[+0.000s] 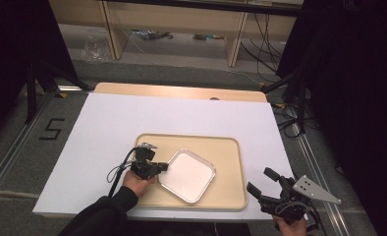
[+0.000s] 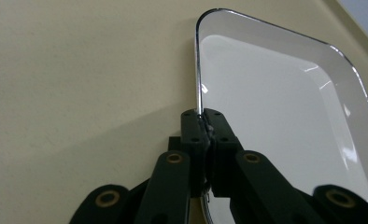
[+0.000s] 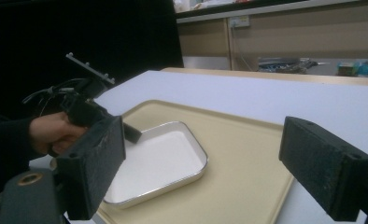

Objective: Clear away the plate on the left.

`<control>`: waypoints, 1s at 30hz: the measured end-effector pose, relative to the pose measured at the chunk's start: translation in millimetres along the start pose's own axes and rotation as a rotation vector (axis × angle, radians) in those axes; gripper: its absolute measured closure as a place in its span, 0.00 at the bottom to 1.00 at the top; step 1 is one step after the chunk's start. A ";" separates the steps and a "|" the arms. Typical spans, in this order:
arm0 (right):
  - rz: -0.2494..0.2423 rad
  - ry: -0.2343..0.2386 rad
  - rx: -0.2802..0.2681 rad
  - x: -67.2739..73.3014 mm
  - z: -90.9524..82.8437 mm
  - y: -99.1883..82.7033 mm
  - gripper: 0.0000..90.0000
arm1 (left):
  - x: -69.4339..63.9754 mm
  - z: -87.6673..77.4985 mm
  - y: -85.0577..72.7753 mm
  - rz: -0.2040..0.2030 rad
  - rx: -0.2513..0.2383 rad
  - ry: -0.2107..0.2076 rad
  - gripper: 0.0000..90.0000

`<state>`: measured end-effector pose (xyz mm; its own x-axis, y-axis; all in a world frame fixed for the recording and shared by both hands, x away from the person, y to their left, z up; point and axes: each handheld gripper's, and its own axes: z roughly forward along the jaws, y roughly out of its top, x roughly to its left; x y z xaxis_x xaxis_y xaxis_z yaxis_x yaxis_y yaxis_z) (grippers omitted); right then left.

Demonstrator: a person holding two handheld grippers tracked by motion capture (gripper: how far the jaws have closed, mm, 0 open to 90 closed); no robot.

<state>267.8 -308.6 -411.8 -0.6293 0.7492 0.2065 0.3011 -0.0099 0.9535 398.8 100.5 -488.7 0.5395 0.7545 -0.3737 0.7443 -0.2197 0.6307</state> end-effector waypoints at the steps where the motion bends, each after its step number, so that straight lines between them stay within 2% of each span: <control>1: 0.008 0.000 0.004 0.4 -0.3 0.3 0.17 | -1.6 -0.7 -1.5 0.010 -0.002 -0.004 0.96; 3: 0.021 0.008 -0.026 0.6 2.0 -0.7 0.17 | -3.7 -2.1 -3.6 0.078 0.001 -0.009 0.95; 4: 0.018 0.007 -0.022 0.5 1.5 -0.6 0.17 | -3.7 -2.1 -3.6 0.078 0.001 -0.009 0.94; 5: 0.021 0.009 -0.028 0.5 1.9 -0.6 0.17 | -7.0 -4.9 -6.2 0.077 0.018 0.015 0.94; 8: 0.018 0.008 -0.021 0.6 1.5 -0.6 0.17 | -13.9 -8.4 -13.2 0.055 0.037 0.016 0.92; 9: 0.011 0.001 0.002 0.5 -0.1 0.2 0.17 | -16.0 -11.3 -15.2 0.049 0.052 0.011 0.91; 10: 0.002 -0.004 0.000 0.2 0.0 0.1 0.17 | -16.7 -13.0 -17.0 0.056 0.054 0.015 0.90; 14: 0.007 0.002 -0.016 -0.1 1.7 -0.7 0.17 | -18.0 -19.7 -24.5 0.041 0.067 0.001 0.87; 15: 0.021 0.005 -0.005 0.9 1.3 -0.6 0.17 | -18.5 -21.2 -26.3 0.043 0.073 0.000 0.87; 16: 0.007 0.003 -0.014 0.3 1.7 -0.6 0.17 | -19.0 -22.5 -27.7 0.050 0.086 -0.002 0.86; 21: 0.009 0.002 -0.015 0.0 1.6 -0.6 0.17 | -21.4 -26.5 -30.8 0.074 0.114 -0.003 0.84; 23: 0.016 0.004 -0.014 0.4 1.2 -0.4 0.17 | -22.0 -28.2 -32.0 0.072 0.124 -0.006 0.84; 24: 0.000 -0.005 0.002 0.3 0.4 0.0 0.17 | -22.5 -28.6 -33.0 0.061 0.123 -0.010 0.83; 25: 0.007 -0.005 0.005 0.7 0.2 0.2 0.17 | -23.3 -29.0 -33.9 0.052 0.118 -0.008 0.83; 26: 0.007 0.001 -0.016 0.1 1.8 -0.7 0.17 | -23.0 -30.9 -34.8 0.057 0.134 -0.020 0.82; 27: 0.016 -0.002 0.008 0.9 0.8 -0.3 0.17 | -23.9 -32.7 -38.1 0.043 0.134 -0.040 0.81; 29: -0.001 -0.007 0.005 -0.2 1.1 -0.2 0.17 | -26.0 -32.9 -40.3 0.024 0.128 -0.048 0.81; 30: 0.002 -0.007 0.006 0.0 1.1 -0.1 0.17 | -26.0 -33.8 -40.6 0.038 0.137 -0.049 0.80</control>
<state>268.6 -307.8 -412.1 -0.6237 0.7537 0.2071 0.3066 -0.0078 0.9518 341.3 110.6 -481.5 0.5844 0.7135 -0.3866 0.7681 -0.3326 0.5472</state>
